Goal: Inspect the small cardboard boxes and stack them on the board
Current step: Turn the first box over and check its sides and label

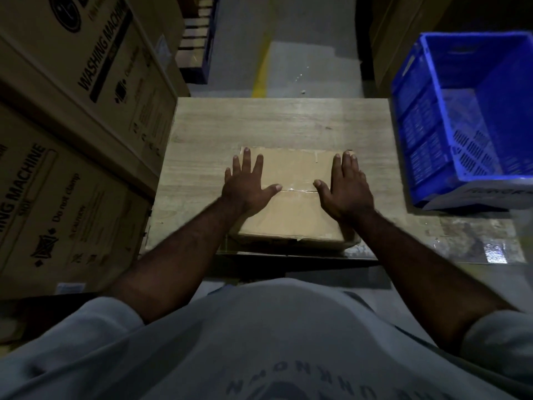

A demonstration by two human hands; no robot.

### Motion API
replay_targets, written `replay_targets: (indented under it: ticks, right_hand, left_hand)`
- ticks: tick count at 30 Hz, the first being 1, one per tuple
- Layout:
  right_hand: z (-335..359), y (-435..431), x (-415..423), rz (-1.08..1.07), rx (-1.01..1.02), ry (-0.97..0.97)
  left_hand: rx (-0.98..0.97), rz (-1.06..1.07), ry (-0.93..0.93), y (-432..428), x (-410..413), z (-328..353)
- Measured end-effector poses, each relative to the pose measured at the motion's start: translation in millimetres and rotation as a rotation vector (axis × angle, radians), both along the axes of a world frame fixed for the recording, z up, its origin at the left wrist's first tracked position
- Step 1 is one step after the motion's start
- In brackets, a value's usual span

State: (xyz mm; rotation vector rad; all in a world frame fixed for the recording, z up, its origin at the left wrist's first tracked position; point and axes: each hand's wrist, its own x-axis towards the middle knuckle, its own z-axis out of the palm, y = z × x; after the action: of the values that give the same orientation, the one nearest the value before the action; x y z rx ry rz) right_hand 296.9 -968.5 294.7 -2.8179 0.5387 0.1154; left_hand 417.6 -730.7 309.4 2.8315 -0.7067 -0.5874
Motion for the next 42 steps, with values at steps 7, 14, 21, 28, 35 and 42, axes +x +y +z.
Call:
replay_targets:
  ticks: [7,14,21,28,35,42]
  right_hand:
    - [2.8,0.6,3.3,-0.046,0.079,-0.027]
    - [4.9,8.3,-11.1,-0.111,0.155,-0.014]
    - [0.6,20.1,-25.9,-0.216,0.244,-0.096]
    - [6.7,11.0,-42.1,-0.527,0.592,-0.145]
    - [12.1,6.2,-52.4,-0.561,0.693,-0.149]
    - [90.2,-32.3,-26.2,-0.204,0.445,-0.231]
  left_hand:
    - [-0.088,0.054,0.020,-1.8,0.8,-2.9]
    - [-0.488,0.517,0.227,20.6,-20.7,-16.4]
    - [-0.539,0.721,0.450,46.1,-22.1,-37.3]
    - [-0.524,0.671,0.337,41.0,-28.0,-31.9]
    - [-0.558,0.690,0.279,32.7,-33.0,-21.8]
    - [-0.873,0.779,0.794,31.5,-24.3,-14.4]
